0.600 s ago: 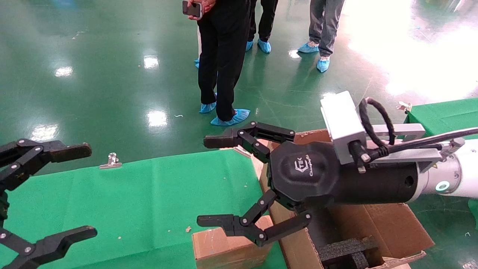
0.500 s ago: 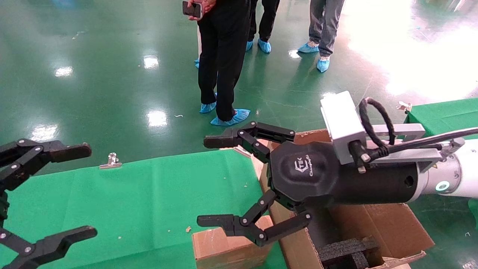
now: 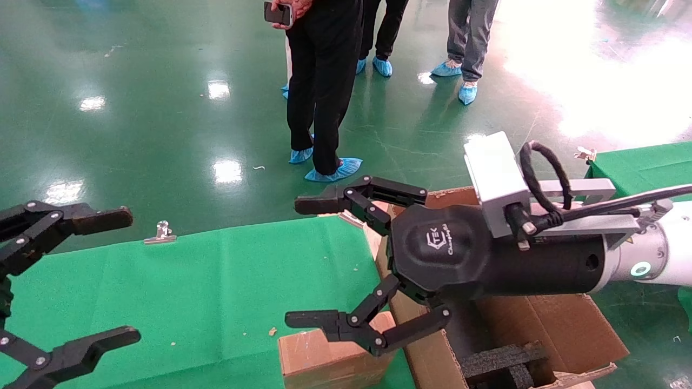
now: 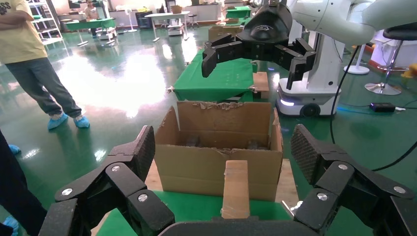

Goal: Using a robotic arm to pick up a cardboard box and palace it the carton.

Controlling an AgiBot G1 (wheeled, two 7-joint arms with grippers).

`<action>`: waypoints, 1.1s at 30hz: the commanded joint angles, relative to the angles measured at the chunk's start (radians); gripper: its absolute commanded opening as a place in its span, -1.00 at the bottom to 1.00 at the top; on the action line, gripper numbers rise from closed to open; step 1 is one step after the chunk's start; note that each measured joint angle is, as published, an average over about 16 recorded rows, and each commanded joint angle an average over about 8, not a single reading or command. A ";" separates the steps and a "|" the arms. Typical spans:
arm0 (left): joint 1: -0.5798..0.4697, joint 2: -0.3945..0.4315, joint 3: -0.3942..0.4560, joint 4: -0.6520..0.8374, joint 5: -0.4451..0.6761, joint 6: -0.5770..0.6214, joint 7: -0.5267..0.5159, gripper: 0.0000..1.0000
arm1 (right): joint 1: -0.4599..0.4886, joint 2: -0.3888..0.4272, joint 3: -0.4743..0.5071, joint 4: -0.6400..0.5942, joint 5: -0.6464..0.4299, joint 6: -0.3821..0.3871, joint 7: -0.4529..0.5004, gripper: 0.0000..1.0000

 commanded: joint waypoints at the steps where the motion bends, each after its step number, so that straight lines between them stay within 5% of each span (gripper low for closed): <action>1: 0.000 0.000 0.000 0.000 0.000 0.000 0.000 -1.00 | -0.001 0.000 0.002 0.000 0.003 0.000 0.000 1.00; 10: 0.000 0.000 0.000 0.000 0.000 0.000 0.000 -1.00 | 0.081 -0.016 -0.083 -0.005 -0.155 -0.033 0.034 1.00; 19: 0.000 0.000 0.000 0.000 0.000 0.000 0.000 -1.00 | 0.273 -0.098 -0.298 -0.055 -0.423 -0.093 0.075 1.00; 33: 0.000 0.000 0.000 0.000 0.000 0.000 0.000 -1.00 | 0.486 -0.228 -0.616 -0.152 -0.633 -0.093 0.051 1.00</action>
